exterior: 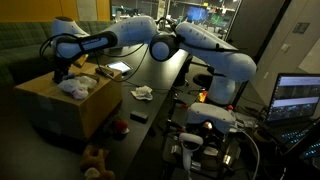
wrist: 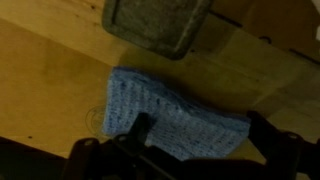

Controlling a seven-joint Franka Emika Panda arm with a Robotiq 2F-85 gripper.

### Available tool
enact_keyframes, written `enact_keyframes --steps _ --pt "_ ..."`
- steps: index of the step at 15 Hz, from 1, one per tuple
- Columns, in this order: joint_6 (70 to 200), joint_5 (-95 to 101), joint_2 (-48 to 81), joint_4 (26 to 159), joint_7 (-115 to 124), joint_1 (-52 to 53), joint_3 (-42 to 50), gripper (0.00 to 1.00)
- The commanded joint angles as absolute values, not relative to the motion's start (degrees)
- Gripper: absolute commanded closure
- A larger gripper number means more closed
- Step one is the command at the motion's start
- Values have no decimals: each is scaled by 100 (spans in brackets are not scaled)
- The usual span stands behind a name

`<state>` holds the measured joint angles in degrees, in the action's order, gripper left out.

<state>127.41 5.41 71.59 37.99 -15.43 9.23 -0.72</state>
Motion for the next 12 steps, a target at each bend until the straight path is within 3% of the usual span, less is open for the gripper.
enact_keyframes --steps 1,4,10,12 --pt "12715 622 7510 3307 -1417 951 76 27" --pt "12575 616 7464 3281 -1434 949 101 47" --pt "12146 567 7259 3339 -1630 941 53 66" --pt "11949 545 7150 3349 -1736 946 13 77"
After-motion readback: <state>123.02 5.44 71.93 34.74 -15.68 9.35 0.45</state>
